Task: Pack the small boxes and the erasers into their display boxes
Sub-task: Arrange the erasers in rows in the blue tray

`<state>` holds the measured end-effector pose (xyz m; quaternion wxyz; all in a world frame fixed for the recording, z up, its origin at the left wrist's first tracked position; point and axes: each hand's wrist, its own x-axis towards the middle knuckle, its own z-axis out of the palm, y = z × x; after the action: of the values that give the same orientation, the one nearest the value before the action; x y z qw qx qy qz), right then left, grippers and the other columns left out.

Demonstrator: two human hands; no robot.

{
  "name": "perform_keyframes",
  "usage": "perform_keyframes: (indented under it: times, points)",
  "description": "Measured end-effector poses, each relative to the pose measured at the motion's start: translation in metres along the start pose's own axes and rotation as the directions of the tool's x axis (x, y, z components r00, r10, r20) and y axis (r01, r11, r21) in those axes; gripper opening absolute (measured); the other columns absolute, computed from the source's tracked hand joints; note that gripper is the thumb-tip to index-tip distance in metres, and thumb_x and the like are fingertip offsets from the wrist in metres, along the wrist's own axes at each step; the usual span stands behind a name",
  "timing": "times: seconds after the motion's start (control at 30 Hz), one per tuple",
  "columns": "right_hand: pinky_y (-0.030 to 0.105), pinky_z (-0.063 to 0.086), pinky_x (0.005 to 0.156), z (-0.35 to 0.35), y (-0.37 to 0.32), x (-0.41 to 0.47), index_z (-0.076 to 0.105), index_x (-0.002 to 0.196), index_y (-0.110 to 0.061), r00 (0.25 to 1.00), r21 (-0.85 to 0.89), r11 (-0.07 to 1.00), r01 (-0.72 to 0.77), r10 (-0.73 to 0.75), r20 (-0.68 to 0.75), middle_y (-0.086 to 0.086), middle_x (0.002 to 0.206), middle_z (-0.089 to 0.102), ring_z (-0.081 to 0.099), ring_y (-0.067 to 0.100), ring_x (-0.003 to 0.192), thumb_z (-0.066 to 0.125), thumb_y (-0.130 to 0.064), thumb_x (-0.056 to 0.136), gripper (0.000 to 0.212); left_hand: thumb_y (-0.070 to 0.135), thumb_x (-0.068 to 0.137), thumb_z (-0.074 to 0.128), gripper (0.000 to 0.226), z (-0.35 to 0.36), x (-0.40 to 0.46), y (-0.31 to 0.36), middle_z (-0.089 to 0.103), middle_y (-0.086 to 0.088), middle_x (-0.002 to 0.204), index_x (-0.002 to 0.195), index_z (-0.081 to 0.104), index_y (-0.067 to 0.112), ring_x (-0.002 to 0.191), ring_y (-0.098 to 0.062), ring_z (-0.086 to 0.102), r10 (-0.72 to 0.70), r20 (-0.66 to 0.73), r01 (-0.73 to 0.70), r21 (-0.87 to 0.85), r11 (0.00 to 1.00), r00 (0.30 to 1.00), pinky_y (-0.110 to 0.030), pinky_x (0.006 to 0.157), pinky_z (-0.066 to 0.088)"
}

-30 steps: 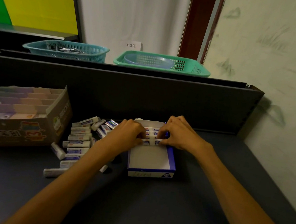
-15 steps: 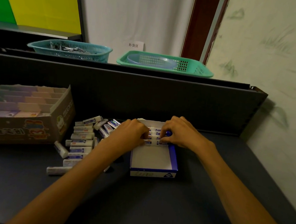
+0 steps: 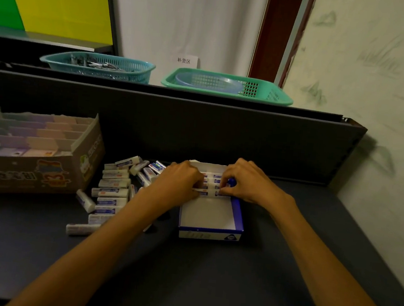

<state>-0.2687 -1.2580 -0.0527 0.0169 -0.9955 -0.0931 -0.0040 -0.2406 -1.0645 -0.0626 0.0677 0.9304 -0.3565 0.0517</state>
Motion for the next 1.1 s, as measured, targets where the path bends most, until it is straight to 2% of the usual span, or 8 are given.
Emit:
perform_keyframes:
  times: [0.13, 0.23, 0.37, 0.53, 0.77, 1.0, 1.1]
  points:
    - [0.03, 0.038, 0.089, -0.009, -0.013, -0.006, 0.057, 0.115, -0.032, 0.998, 0.025, 0.999, -0.022, 0.023, -0.058, -0.006, 0.118, 0.052, 0.045, 0.015, 0.107, 0.064, -0.041, 0.085, 0.032, 0.04, 0.085, 0.062, 0.038, -0.015, -0.006, -0.004, 0.052, 0.001, 0.121, 0.119, 0.056, 0.024, 0.108, -0.014, 0.047, -0.051, -0.058, 0.05, -0.021, 0.999, 0.997, -0.025, 0.082, 0.036]
    - [0.03, 0.036, 0.092, -0.019, -0.031, -0.009, 0.051, 0.127, -0.029, 0.99, 0.063, 0.998, -0.014, 0.023, -0.141, -0.004, 0.123, 0.054, 0.047, 0.016, 0.112, 0.061, -0.038, 0.089, 0.04, 0.042, 0.086, 0.059, 0.044, -0.03, -0.014, -0.015, 0.052, 0.0, 0.123, 0.126, 0.049, 0.025, 0.114, -0.019, 0.044, -0.114, -0.089, 0.12, 0.066, 0.991, 0.99, -0.035, 0.09, 0.04]
    - [0.031, 0.032, 0.1, -0.027, -0.058, -0.011, 0.044, 0.136, -0.026, 0.987, 0.074, 0.997, 0.003, 0.009, -0.162, -0.002, 0.135, 0.048, 0.042, 0.018, 0.122, 0.058, -0.036, 0.091, 0.048, 0.044, 0.087, 0.057, 0.056, -0.043, -0.033, -0.036, 0.048, -0.003, 0.131, 0.136, 0.041, 0.023, 0.123, -0.023, 0.04, -0.198, -0.065, 0.206, 0.155, 0.966, 0.978, -0.039, 0.096, 0.038]
    - [0.032, 0.029, 0.103, -0.029, -0.09, -0.004, 0.042, 0.139, -0.024, 0.983, 0.052, 0.996, 0.066, -0.056, -0.174, -0.001, 0.14, 0.045, 0.041, 0.019, 0.125, 0.055, -0.037, 0.092, 0.05, 0.045, 0.085, 0.058, 0.057, -0.051, -0.064, -0.062, 0.048, -0.003, 0.13, 0.135, 0.04, 0.024, 0.121, -0.023, 0.042, -0.218, -0.034, 0.22, 0.171, 0.96, 0.975, -0.038, 0.094, 0.039]
    - [0.032, 0.033, 0.099, -0.016, -0.132, 0.011, 0.047, 0.133, -0.026, 0.973, 0.013, 0.994, 0.112, -0.107, -0.203, -0.002, 0.129, 0.054, 0.047, 0.016, 0.116, 0.056, -0.041, 0.09, 0.047, 0.044, 0.085, 0.059, 0.059, -0.059, -0.104, -0.092, 0.048, -0.003, 0.129, 0.137, 0.038, 0.025, 0.117, -0.023, 0.045, -0.255, -0.008, 0.253, 0.164, 0.953, 0.967, -0.037, 0.092, 0.04]
    - [0.032, 0.035, 0.098, -0.008, -0.164, 0.004, 0.048, 0.133, -0.026, 0.98, 0.024, 0.995, 0.094, -0.089, -0.175, -0.001, 0.131, 0.054, 0.048, 0.018, 0.118, 0.056, -0.041, 0.091, 0.045, 0.045, 0.084, 0.061, 0.057, -0.057, -0.134, -0.107, 0.05, -0.002, 0.13, 0.134, 0.042, 0.025, 0.114, -0.02, 0.05, -0.21, 0.014, 0.208, 0.112, 0.972, 0.978, -0.034, 0.088, 0.045]
    - [0.031, 0.038, 0.093, -0.005, -0.173, -0.003, 0.05, 0.131, -0.026, 0.985, 0.047, 0.997, 0.061, -0.053, -0.162, 0.001, 0.131, 0.054, 0.05, 0.019, 0.116, 0.058, -0.038, 0.09, 0.043, 0.044, 0.084, 0.062, 0.053, -0.051, -0.142, -0.11, 0.052, 0.0, 0.129, 0.131, 0.046, 0.026, 0.111, -0.018, 0.052, -0.189, 0.035, 0.185, 0.084, 0.979, 0.981, -0.033, 0.087, 0.048]
